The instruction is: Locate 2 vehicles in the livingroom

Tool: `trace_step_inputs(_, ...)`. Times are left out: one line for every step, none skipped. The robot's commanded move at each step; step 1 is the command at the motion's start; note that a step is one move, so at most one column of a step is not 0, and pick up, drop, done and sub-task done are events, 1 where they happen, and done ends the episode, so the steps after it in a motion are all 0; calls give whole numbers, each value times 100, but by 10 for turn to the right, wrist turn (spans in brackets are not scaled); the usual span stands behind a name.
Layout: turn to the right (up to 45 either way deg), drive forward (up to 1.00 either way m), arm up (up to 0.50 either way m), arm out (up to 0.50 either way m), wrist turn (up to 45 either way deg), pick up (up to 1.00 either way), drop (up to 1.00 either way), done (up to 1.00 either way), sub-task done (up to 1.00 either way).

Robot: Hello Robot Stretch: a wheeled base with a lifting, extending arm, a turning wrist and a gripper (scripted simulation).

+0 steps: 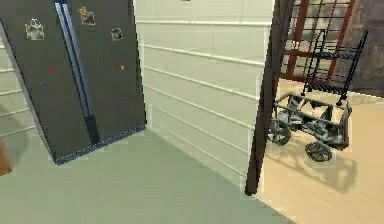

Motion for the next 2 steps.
trace_step_inputs(0, 25, 0, 0, 0, 0, 0, 0, 0)
trace_step_inputs(450, 0, 0, 0, 0, 0, 0, 0, 0)
